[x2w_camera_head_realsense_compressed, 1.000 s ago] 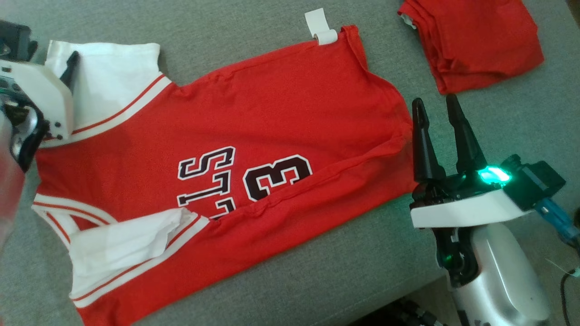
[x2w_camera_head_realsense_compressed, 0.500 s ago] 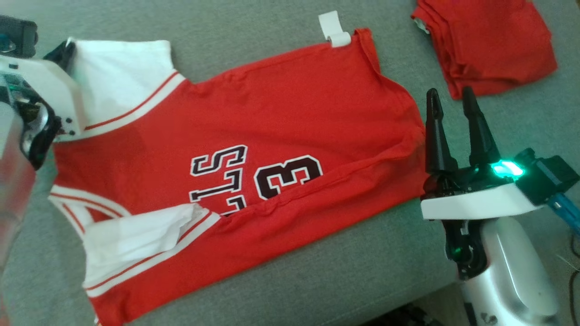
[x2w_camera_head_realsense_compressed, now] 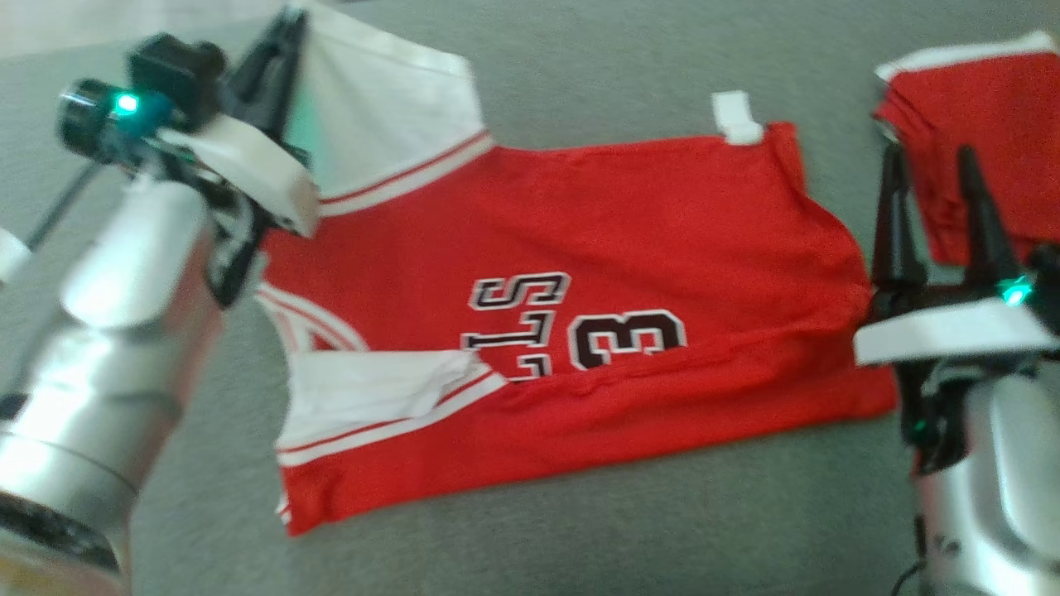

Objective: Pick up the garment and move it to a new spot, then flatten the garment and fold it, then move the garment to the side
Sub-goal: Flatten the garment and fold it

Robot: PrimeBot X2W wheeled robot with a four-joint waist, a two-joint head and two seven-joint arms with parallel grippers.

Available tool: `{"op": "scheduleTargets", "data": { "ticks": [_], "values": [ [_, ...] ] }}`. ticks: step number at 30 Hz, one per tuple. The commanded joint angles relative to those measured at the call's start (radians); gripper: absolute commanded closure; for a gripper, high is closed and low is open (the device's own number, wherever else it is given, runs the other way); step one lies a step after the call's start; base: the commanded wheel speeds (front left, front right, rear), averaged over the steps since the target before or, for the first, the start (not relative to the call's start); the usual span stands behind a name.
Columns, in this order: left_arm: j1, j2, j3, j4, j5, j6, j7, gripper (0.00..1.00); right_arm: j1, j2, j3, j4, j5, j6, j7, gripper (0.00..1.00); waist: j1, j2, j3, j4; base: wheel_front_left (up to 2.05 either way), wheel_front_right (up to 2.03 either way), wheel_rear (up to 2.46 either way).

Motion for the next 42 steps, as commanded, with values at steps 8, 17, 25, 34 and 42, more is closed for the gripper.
{"op": "scheduleTargets", "data": {
  "ticks": [8,17,25,34,42],
  "values": [
    [0.088,0.049,-0.025,-0.263,0.038,0.058,-0.006,1.00,-0.179,-0.067,-0.037,0.120,-0.088,-0.001,0.331,0.00,0.0001,0.0000,-0.013,0.133,0.00,0.00,0.00],
    [0.135,0.077,-0.052,-0.462,0.042,0.097,0.064,1.00,-0.341,-0.138,-0.075,0.395,-0.159,-0.001,0.446,0.00,0.0001,0.0000,0.045,0.170,0.00,0.00,0.00],
    [0.135,0.089,-0.058,-0.544,0.044,0.122,0.103,1.00,-0.460,-0.152,-0.091,0.616,-0.192,-0.001,0.435,0.00,0.0001,0.0000,0.089,0.191,0.00,0.00,0.00],
    [0.126,0.105,-0.049,-0.532,0.035,0.135,0.117,1.00,-0.553,-0.162,-0.020,0.735,-0.156,-0.001,0.338,1.00,0.0001,0.0000,0.075,0.163,0.00,0.00,0.00],
    [0.066,0.122,-0.005,-0.458,0.020,0.135,0.096,1.00,-0.630,-0.164,0.066,0.692,-0.003,-0.001,0.207,1.00,0.0001,0.0000,0.062,0.102,0.00,0.00,0.00]
  ]
}}
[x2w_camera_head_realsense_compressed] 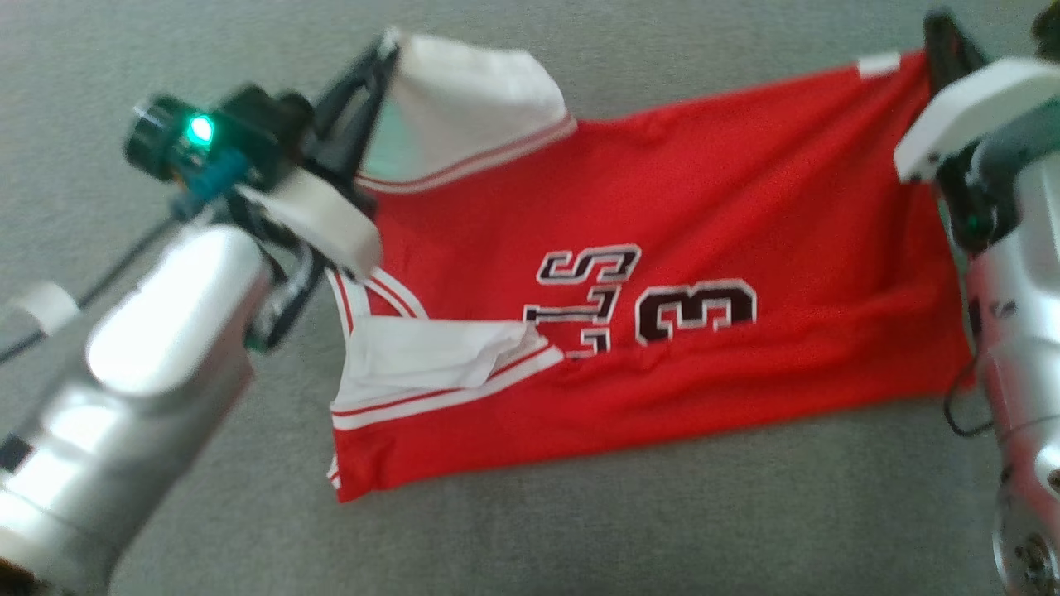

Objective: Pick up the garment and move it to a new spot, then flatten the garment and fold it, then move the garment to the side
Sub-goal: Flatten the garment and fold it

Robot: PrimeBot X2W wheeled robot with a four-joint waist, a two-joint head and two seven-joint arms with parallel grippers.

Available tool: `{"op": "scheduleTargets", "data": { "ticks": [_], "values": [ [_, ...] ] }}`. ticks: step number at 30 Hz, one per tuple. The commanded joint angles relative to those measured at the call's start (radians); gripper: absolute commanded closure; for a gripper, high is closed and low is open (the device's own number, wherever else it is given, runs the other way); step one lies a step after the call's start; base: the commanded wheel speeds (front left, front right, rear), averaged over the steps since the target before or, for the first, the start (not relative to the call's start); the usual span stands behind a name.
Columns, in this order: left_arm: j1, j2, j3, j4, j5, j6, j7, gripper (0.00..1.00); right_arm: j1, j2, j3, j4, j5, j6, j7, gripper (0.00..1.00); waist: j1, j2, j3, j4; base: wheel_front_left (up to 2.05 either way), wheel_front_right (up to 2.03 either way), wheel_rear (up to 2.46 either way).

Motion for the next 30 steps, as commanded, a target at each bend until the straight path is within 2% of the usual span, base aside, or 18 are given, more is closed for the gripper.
{"op": "scheduleTargets", "data": {
  "ticks": [1,7,13,15,17,23,30],
  "values": [
    [-0.082,0.041,0.058,-0.008,-0.011,-0.001,-0.012,1.00,-0.041,-0.003,0.028,-0.047,0.034,-0.001,-0.018,1.00,0.0000,0.0000,0.002,-0.019,0.00,0.00,0.00],
    [-0.202,0.035,0.087,0.117,-0.006,-0.030,-0.041,1.00,-0.090,-0.005,0.088,-0.096,0.157,-0.001,-0.070,1.00,0.0000,0.0000,0.023,-0.051,0.00,0.00,0.00],
    [-0.305,-0.009,0.097,0.262,0.017,-0.043,-0.125,1.00,-0.133,0.007,0.106,-0.101,0.253,-0.001,-0.147,1.00,0.0000,0.0000,0.030,-0.061,0.00,0.00,0.00],
    [-0.316,-0.032,0.097,0.307,0.003,-0.066,-0.138,1.00,-0.131,0.002,0.129,-0.093,0.281,-0.001,-0.140,1.00,0.0000,0.0000,0.028,-0.057,0.00,0.00,0.00],
    [-0.317,-0.049,0.082,0.360,0.003,-0.094,-0.154,1.00,-0.109,-0.025,0.172,-0.094,0.314,-0.001,-0.143,1.00,0.0000,0.0000,0.025,-0.048,0.00,0.00,0.00],
    [-0.270,-0.072,0.076,0.406,-0.027,-0.124,-0.176,1.00,-0.043,-0.072,0.221,-0.118,0.436,-0.001,-0.116,1.00,0.0000,0.0000,0.000,-0.023,0.00,0.00,0.00],
    [-0.153,-0.060,0.019,0.363,-0.072,-0.157,-0.146,1.00,0.090,-0.186,0.321,-0.179,0.568,-0.001,-0.031,1.00,0.0000,0.0000,-0.054,0.006,0.00,0.00,0.00]
  ]
}}
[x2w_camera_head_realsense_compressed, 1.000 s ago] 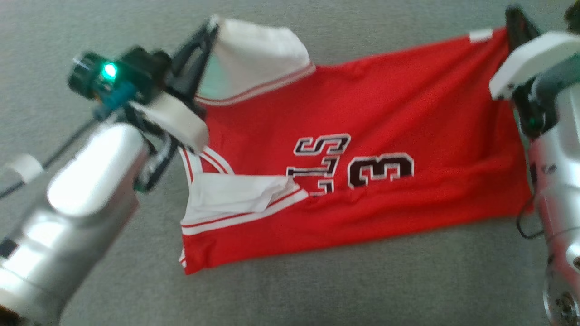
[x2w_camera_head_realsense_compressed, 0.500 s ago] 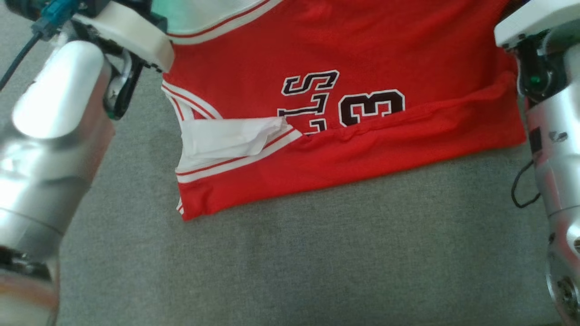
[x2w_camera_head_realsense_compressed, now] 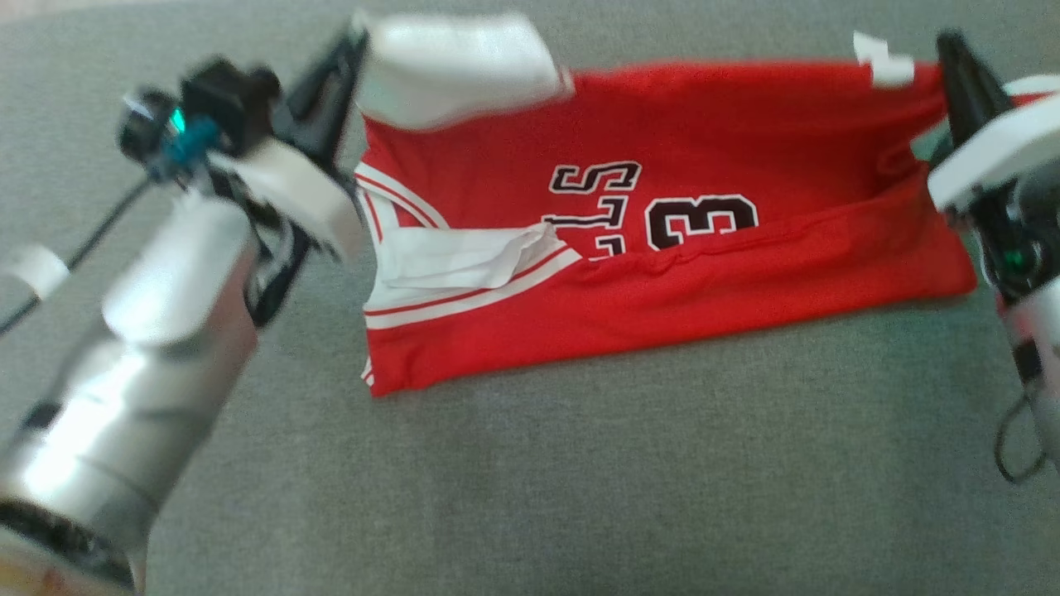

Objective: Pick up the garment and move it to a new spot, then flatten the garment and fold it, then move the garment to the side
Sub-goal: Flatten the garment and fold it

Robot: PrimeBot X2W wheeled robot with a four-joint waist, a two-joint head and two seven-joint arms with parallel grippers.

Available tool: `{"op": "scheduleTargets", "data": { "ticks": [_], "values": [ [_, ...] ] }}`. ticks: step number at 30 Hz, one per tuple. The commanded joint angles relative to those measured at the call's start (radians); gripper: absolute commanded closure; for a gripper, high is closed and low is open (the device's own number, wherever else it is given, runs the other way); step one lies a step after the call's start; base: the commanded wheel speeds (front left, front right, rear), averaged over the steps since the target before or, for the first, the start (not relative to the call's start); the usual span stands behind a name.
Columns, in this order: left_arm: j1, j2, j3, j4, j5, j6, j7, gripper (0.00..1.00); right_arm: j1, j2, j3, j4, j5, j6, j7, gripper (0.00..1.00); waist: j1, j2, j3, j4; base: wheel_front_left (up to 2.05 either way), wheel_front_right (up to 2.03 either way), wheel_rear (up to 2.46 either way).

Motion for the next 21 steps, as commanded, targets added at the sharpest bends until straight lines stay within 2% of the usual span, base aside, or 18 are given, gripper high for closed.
{"op": "scheduleTargets", "data": {
  "ticks": [1,5,11,14,17,21],
  "values": [
    [-0.003,0.050,0.018,-0.051,-0.020,-0.007,0.015,1.00,0.019,-0.033,0.026,-0.045,0.025,-0.001,0.017,1.00,0.0001,0.0000,-0.023,0.012,0.00,0.00,0.00],
    [0.096,0.096,-0.022,-0.153,-0.071,-0.012,0.092,1.00,0.092,-0.094,0.072,-0.059,0.071,-0.001,0.073,1.00,0.0001,0.0000,-0.058,0.022,0.00,0.00,0.00],
    [0.238,0.185,-0.085,-0.340,-0.167,-0.014,0.267,1.00,0.182,-0.186,0.148,-0.077,0.098,-0.001,0.182,1.00,0.0001,0.0000,-0.091,0.032,0.00,0.00,0.00],
    [0.271,0.224,-0.095,-0.402,-0.178,0.010,0.317,1.00,0.205,-0.216,0.170,-0.082,0.102,-0.001,0.225,1.00,0.0001,0.0000,-0.098,0.032,0.00,0.00,0.00],
    [0.289,0.241,-0.103,-0.449,-0.186,0.035,0.359,1.00,0.224,-0.233,0.184,-0.088,0.109,-0.001,0.256,1.00,0.0001,0.0000,-0.103,0.032,0.00,0.00,0.00],
    [0.303,0.250,-0.100,-0.503,-0.227,0.046,0.412,1.00,0.235,-0.250,0.198,-0.094,0.108,-0.001,0.267,1.00,0.0001,0.0000,-0.105,0.030,0.00,0.00,0.00]
  ]
}}
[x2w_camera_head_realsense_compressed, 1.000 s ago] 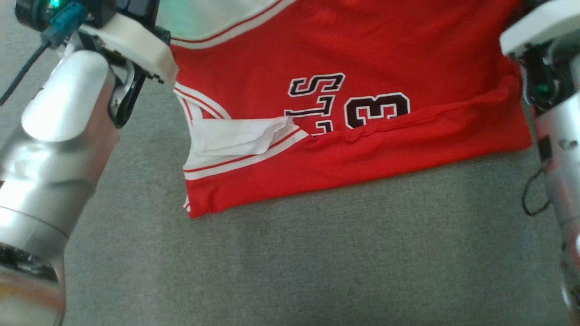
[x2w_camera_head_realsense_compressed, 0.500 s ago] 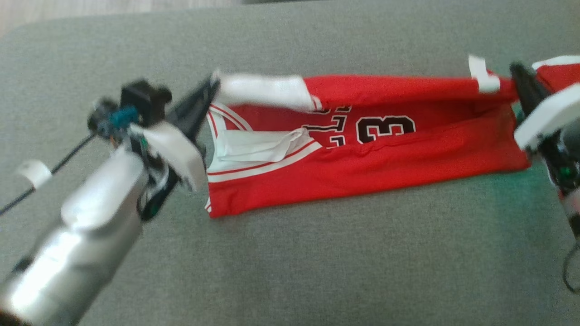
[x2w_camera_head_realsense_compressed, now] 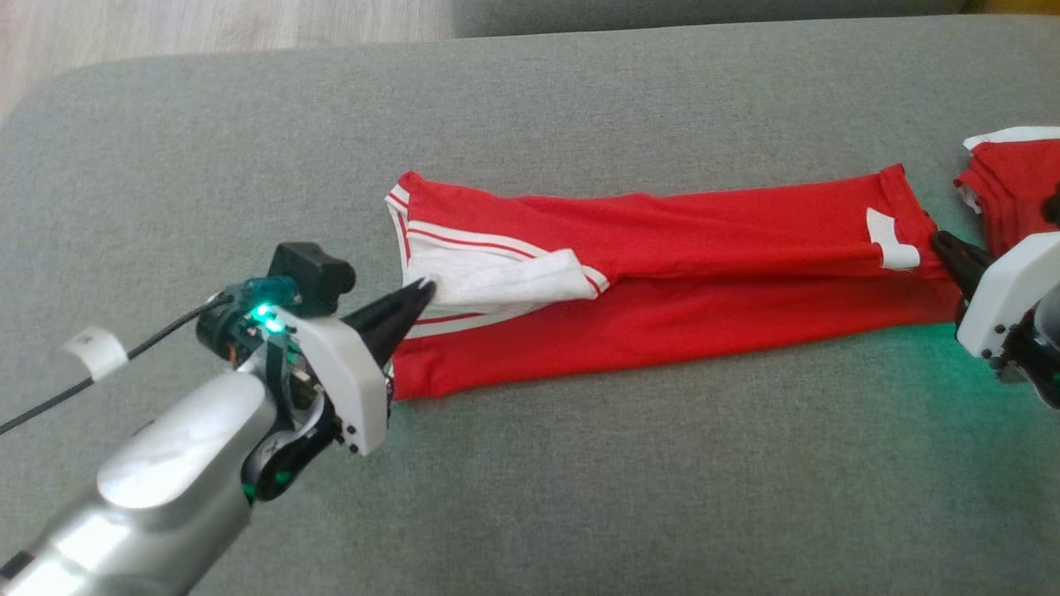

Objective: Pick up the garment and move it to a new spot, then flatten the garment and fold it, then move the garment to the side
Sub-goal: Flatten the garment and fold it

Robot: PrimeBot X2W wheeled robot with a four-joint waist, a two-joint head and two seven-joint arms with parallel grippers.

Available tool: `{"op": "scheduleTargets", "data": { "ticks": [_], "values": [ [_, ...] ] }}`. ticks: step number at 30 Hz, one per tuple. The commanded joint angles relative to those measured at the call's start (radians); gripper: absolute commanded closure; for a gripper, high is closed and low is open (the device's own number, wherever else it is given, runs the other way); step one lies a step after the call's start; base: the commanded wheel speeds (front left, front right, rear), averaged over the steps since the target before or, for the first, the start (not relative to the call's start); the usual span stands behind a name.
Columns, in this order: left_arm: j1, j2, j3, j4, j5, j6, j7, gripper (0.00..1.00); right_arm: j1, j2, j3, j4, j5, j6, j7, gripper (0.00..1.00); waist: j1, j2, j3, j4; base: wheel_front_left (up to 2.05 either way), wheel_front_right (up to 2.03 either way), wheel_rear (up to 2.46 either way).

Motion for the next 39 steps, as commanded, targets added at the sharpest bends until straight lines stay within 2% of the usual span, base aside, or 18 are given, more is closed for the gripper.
{"op": "scheduleTargets", "data": {
  "ticks": [1,6,12,19,20,21,22,23,27,31,36,39],
  "values": [
    [-0.024,0.049,0.037,-0.041,-0.009,0.007,0.020,1.00,0.016,-0.042,0.011,-0.030,0.002,-0.001,0.001,1.00,0.0001,-0.0001,0.000,-0.002,0.00,0.00,0.00],
    [-0.021,0.078,0.045,-0.089,-0.043,0.014,0.067,1.00,0.020,-0.040,0.032,-0.037,0.002,-0.001,0.009,1.00,0.0001,-0.0001,-0.002,-0.009,0.00,0.00,0.00],
    [0.002,0.105,-0.005,-0.116,-0.057,0.007,0.163,1.00,0.025,-0.041,0.057,-0.042,0.006,-0.001,0.016,1.00,0.0001,-0.0001,-0.005,-0.018,0.00,0.00,0.00],
    [0.005,0.094,-0.027,-0.091,-0.028,0.023,0.162,1.00,0.022,-0.032,0.073,-0.036,0.013,-0.001,0.014,1.00,0.0001,-0.0001,-0.001,-0.030,0.00,0.00,0.00],
    [0.005,0.089,-0.029,-0.083,-0.022,0.027,0.156,1.00,0.017,-0.031,0.070,-0.033,0.008,-0.001,0.001,0.60,0.0001,-0.0001,0.000,-0.032,0.00,0.00,0.00],
    [0.002,0.085,-0.032,-0.074,-0.011,0.031,0.150,0.75,0.011,-0.029,0.063,-0.027,0.002,-0.001,-0.018,0.00,0.0001,-0.0001,0.002,-0.033,0.00,0.00,0.00],
    [-0.003,0.082,-0.035,-0.065,0.005,0.036,0.139,0.46,0.004,-0.023,0.052,-0.021,0.002,-0.001,-0.034,0.00,0.0001,-0.0001,0.003,-0.034,0.00,0.00,0.00],
    [-0.005,0.077,-0.034,-0.054,0.017,0.044,0.123,0.00,-0.003,-0.016,0.042,-0.020,0.008,-0.001,-0.044,0.00,0.0001,-0.0001,0.003,-0.036,0.00,0.00,0.00],
    [-0.013,0.044,-0.003,-0.025,0.040,0.081,0.031,0.00,-0.034,0.006,-0.007,-0.038,0.023,-0.001,-0.107,0.00,0.0001,-0.0001,-0.002,-0.041,0.00,0.00,0.00],
    [-0.037,-0.013,0.087,-0.020,0.071,0.166,-0.166,0.00,-0.060,0.037,-0.080,-0.078,0.008,-0.001,-0.243,0.00,0.0001,-0.0001,-0.019,-0.039,0.00,0.00,0.00],
    [-0.030,-0.080,0.184,-0.028,0.087,0.255,-0.389,0.00,-0.048,0.131,-0.181,-0.127,-0.058,-0.001,-0.454,0.00,0.0001,-0.0001,-0.051,-0.036,0.00,0.00,0.00],
    [0.002,-0.115,0.242,-0.049,0.087,0.295,-0.453,0.00,-0.016,0.193,-0.215,-0.172,-0.128,-0.001,-0.529,0.00,0.0001,-0.0001,-0.064,-0.037,0.00,0.00,0.00]
  ]
}}
